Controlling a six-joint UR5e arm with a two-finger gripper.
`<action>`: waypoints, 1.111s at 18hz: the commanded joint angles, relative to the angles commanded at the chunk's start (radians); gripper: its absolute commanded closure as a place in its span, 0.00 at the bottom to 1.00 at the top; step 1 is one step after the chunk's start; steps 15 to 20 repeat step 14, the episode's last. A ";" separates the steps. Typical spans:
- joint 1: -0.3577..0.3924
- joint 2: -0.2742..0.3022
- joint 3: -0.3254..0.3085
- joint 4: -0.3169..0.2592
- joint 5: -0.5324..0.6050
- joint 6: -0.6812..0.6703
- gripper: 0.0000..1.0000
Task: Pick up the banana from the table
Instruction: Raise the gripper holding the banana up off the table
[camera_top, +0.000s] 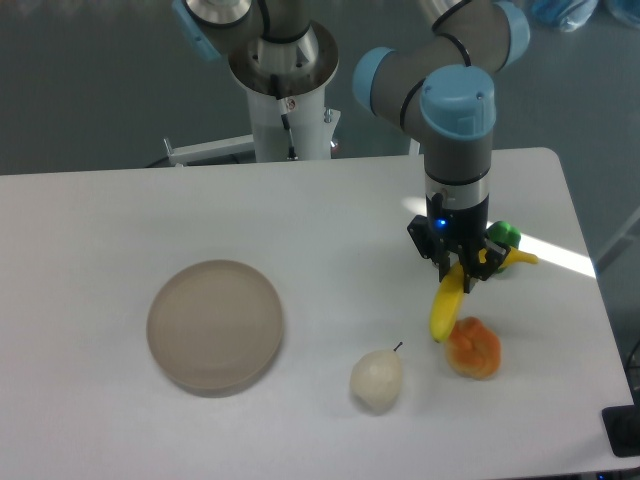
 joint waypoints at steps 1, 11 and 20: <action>0.000 -0.002 0.000 -0.002 0.002 0.000 0.75; -0.002 -0.018 0.000 0.003 0.002 0.002 0.75; -0.002 -0.018 -0.003 0.006 0.002 0.002 0.75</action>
